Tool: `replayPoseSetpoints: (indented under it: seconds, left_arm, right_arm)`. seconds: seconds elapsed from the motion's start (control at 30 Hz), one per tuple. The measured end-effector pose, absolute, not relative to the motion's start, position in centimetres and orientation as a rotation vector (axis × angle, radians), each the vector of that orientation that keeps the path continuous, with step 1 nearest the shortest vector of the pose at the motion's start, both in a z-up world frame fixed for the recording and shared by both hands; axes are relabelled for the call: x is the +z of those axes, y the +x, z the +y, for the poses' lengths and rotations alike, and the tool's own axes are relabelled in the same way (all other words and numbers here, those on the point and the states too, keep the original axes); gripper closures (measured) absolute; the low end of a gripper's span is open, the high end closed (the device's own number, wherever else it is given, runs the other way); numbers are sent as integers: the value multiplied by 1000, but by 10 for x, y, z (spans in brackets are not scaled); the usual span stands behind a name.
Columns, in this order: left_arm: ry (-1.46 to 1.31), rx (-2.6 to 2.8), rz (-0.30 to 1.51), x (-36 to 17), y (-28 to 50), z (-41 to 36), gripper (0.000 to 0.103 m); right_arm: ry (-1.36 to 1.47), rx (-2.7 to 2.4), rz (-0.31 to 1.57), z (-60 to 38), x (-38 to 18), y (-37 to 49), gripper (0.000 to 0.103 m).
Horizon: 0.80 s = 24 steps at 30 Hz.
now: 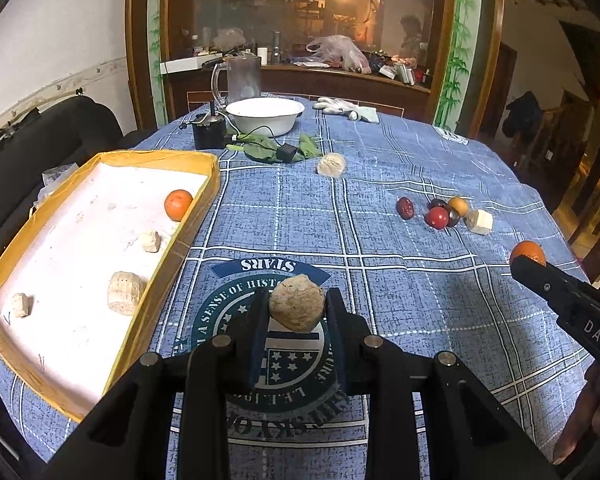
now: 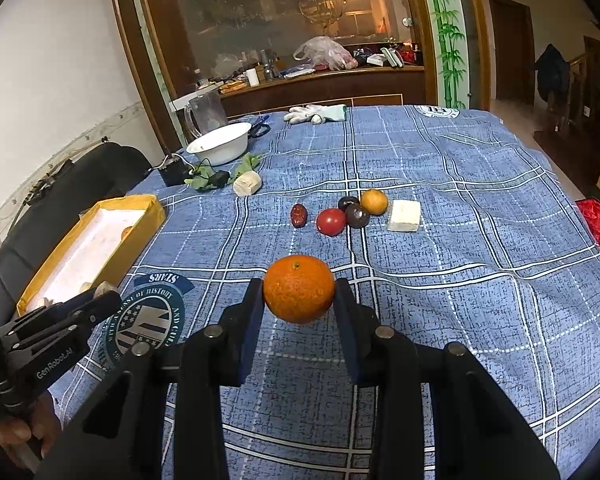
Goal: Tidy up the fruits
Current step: 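Lift beige ball with left tool toward tray while right tool holds orange, then carry beige ball over the tray with left tool while right tool carries orange there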
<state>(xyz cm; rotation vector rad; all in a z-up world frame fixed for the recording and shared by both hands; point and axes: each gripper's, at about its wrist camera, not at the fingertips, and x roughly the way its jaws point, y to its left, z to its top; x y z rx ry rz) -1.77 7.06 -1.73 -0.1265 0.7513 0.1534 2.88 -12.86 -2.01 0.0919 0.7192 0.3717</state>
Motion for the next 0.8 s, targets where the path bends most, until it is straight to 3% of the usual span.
replayPoseSetpoints:
  seconds: [0.8]
  left_arm:
    - [-129,187,748,-17,-17,77,76]
  right_arm:
    - [100,372,706,-134,-16,27,66]
